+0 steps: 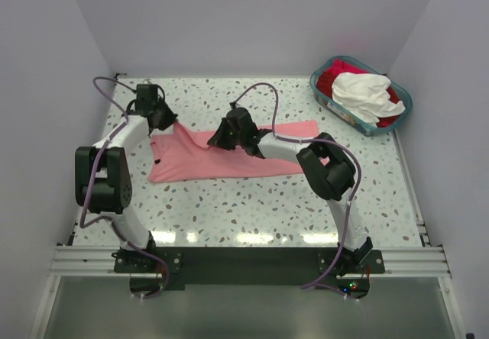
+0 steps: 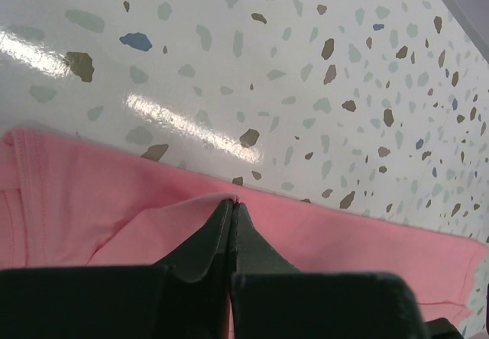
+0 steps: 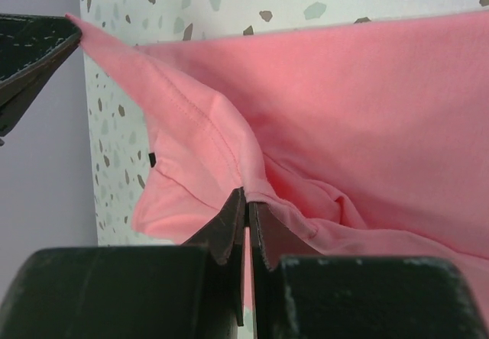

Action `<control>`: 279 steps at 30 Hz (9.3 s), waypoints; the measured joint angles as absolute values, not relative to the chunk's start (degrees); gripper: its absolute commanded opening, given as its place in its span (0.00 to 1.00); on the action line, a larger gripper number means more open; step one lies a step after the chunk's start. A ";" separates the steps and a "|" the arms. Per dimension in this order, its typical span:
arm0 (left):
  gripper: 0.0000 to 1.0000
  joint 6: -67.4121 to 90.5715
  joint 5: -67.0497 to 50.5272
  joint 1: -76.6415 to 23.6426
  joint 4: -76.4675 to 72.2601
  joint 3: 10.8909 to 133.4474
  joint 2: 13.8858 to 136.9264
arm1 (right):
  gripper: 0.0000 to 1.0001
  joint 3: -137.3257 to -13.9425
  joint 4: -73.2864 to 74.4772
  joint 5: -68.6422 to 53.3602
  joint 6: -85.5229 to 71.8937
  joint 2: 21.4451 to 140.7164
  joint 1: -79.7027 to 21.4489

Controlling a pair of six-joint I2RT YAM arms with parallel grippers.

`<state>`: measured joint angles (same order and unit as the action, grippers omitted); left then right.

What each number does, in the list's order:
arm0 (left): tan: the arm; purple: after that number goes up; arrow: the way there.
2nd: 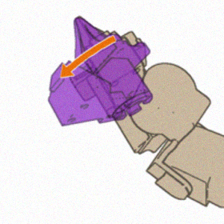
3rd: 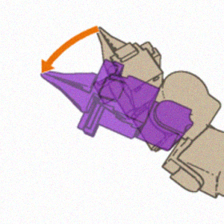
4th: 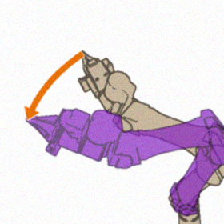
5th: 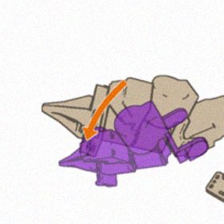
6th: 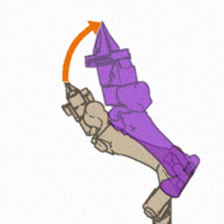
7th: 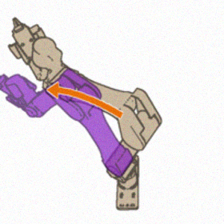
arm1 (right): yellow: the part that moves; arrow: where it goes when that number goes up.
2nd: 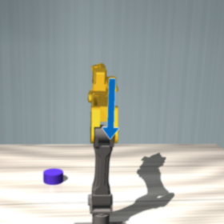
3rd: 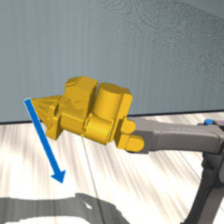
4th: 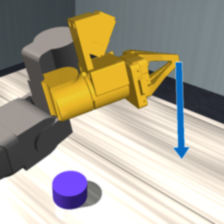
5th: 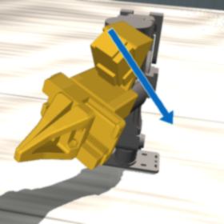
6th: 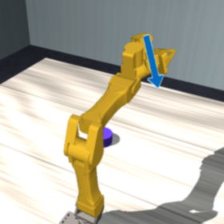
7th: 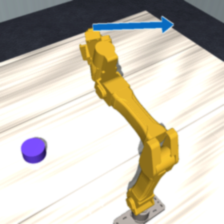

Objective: Fold and stack the t-shirts
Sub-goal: Fold the tshirt

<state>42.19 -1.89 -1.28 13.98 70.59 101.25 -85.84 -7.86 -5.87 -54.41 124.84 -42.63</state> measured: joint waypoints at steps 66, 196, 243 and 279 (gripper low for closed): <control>0.58 41.17 11.97 -1.28 17.02 49.82 77.23 | 0.56 -72.95 6.90 -13.37 -34.20 103.88 -36.75; 0.90 29.56 -1.93 -11.77 22.04 42.72 60.07 | 0.56 -103.02 -23.03 -26.74 -46.24 144.94 -21.26; 0.83 47.29 6.55 -51.83 26.15 47.77 85.17 | 0.47 -37.47 33.54 -0.97 -23.55 76.09 -29.19; 0.51 62.00 14.63 -61.28 38.65 57.10 96.40 | 0.00 -37.26 31.57 -7.29 -21.37 77.41 -30.00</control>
<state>62.00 14.63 -61.28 38.65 57.10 96.40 -37.26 31.57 -7.29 -21.37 77.41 -30.00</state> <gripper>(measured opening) 0.511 0.023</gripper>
